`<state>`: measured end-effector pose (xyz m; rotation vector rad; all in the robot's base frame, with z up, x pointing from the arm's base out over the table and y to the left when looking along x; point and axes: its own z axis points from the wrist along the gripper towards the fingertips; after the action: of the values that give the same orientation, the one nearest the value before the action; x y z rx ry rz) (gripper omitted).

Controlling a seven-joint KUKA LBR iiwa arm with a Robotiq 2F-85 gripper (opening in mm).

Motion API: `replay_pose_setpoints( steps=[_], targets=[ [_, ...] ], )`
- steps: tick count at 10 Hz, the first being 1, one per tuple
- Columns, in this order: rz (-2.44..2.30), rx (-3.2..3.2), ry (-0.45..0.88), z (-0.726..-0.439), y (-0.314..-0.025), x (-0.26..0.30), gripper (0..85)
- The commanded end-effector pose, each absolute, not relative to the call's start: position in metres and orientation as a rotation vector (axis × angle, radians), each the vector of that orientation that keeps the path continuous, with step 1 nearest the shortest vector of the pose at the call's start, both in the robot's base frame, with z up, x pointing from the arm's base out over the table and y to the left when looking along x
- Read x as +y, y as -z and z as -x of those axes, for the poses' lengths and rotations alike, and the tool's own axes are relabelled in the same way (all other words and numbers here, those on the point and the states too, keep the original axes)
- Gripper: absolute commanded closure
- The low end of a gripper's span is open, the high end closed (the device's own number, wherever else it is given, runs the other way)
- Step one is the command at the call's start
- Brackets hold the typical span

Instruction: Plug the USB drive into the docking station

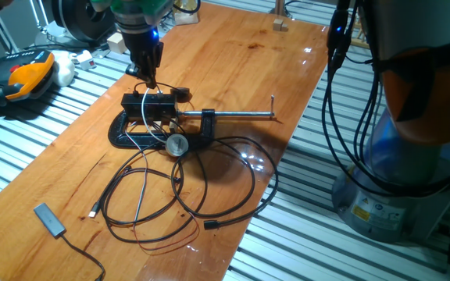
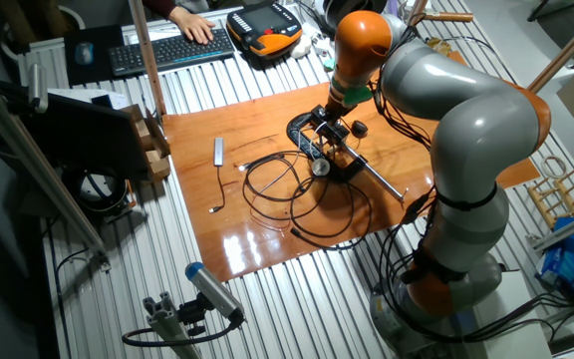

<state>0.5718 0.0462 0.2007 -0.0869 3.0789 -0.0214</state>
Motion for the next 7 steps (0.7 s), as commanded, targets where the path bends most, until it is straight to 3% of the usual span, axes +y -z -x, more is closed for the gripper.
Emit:
replay_pose_setpoints(
  steps=[1,7],
  targets=[
    [0.086,3.079,0.019,-0.5719,-0.2009,0.0465,85.0],
    [0.084,3.079,0.009,-0.5732,-0.2026,0.0486,85.0]
  ],
)
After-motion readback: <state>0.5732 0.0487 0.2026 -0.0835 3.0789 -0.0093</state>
